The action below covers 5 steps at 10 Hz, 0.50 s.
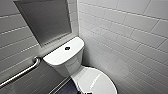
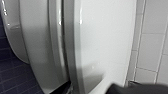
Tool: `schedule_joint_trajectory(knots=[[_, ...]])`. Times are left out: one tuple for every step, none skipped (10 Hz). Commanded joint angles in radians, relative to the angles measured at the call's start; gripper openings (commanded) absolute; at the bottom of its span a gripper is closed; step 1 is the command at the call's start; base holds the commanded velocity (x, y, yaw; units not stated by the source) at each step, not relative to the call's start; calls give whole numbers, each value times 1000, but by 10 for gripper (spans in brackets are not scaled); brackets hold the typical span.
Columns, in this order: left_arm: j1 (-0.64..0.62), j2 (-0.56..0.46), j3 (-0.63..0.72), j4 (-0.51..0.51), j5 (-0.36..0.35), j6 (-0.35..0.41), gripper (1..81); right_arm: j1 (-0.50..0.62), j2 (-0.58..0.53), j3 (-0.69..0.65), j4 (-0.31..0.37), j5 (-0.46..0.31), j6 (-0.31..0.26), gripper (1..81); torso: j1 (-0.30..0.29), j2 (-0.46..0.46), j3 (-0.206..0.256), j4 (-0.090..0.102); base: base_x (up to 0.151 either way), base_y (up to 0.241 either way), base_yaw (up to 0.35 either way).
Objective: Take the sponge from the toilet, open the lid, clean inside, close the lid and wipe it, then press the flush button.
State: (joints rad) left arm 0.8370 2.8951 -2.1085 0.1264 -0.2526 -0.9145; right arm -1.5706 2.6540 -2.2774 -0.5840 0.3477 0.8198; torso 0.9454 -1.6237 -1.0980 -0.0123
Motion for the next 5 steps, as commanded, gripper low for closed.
schedule_joint_trajectory(knots=[[-123,-20,104,7,-53,-27,811,-12,-24,13,-19,-42,1,10,0,0,0,0,0,0,0],[-123,-20,105,7,-53,-33,811,-15,-24,9,-19,-42,1,10,0,0,0,0,0,0,0],[-123,-20,105,7,-53,-35,811,-16,-23,7,-17,-41,1,10,0,0,0,0,0,0,0],[-124,-20,105,9,-53,-35,811,-16,-23,4,-14,-22,1,10,0,0,0,0,0,0,0],[-126,-20,105,9,-53,-35,811,-16,-23,3,-16,-16,2,10,0,0,0,0,0,0,0]])
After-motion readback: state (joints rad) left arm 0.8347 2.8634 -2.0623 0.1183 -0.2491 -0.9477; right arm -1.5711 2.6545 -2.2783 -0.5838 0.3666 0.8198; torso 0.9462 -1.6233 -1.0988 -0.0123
